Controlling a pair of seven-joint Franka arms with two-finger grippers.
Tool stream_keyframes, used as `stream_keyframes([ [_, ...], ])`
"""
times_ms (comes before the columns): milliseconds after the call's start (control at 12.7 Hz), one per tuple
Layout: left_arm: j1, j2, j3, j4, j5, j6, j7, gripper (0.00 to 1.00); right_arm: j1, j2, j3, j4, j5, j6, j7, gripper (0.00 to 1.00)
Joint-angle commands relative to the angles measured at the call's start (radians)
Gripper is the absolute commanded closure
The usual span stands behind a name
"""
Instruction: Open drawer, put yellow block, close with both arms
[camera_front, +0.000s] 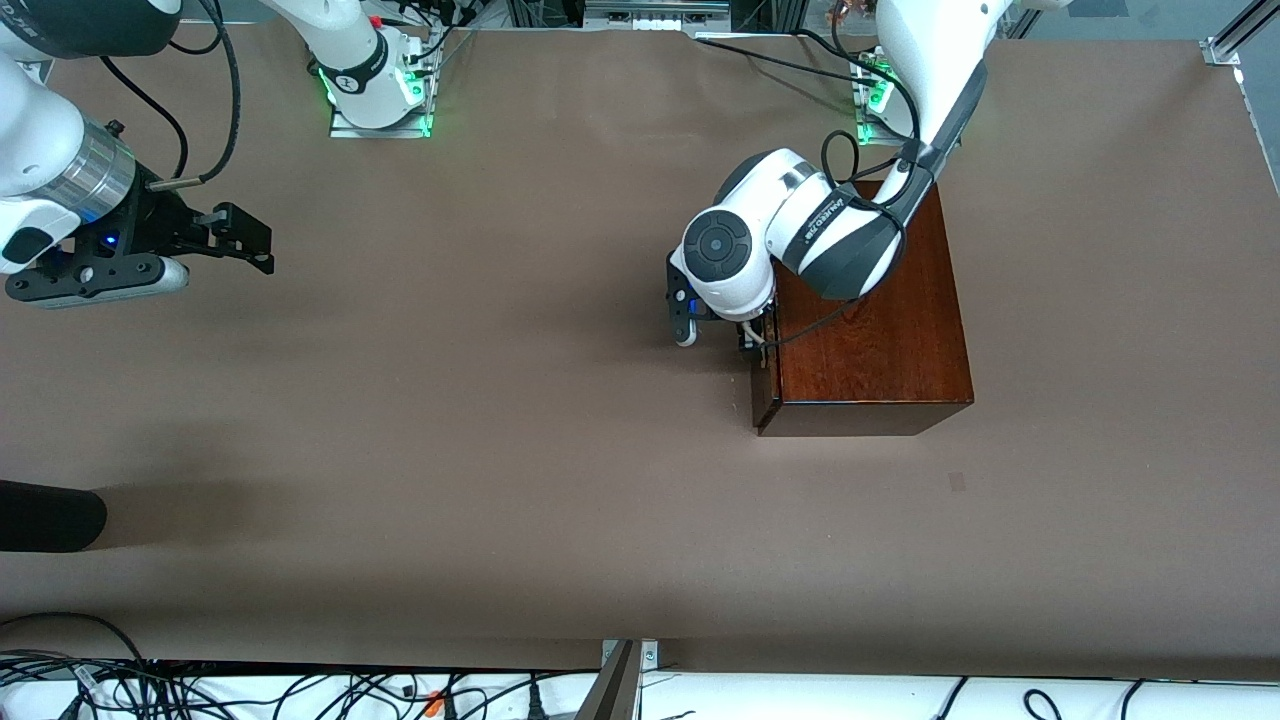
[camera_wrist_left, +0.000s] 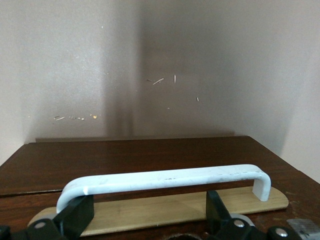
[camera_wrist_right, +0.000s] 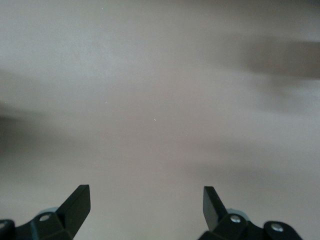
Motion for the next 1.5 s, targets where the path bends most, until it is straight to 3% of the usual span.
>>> stream_keyframes([
  [0, 0.005, 0.007, 0.029, 0.019, 0.034, -0.017, 0.009, 0.0, 0.002, -0.016, -0.004, -0.004, 0.019, 0.0, 0.011, 0.0],
  [316, -0.003, -0.005, -0.013, 0.045, 0.013, -0.014, -0.079, 0.0, 0.001, -0.015, -0.007, -0.004, 0.019, 0.0, 0.01, 0.0],
  [632, 0.006, -0.051, -0.037, 0.105, -0.022, -0.028, -0.291, 0.0, 0.001, -0.015, -0.007, -0.004, 0.022, -0.002, 0.01, 0.0],
  [1027, 0.031, -0.119, -0.022, 0.225, -0.036, -0.222, -0.548, 0.0, 0.001, -0.015, -0.009, -0.004, 0.022, -0.003, 0.01, 0.0],
  [1343, 0.138, -0.14, -0.018, 0.361, -0.041, -0.388, -0.603, 0.0, 0.001, -0.015, -0.009, -0.004, 0.022, -0.003, 0.01, 0.0],
  [1422, 0.156, -0.177, 0.001, 0.349, -0.041, -0.388, -0.603, 0.0, 0.001, -0.015, -0.009, -0.004, 0.022, -0.003, 0.008, 0.0],
])
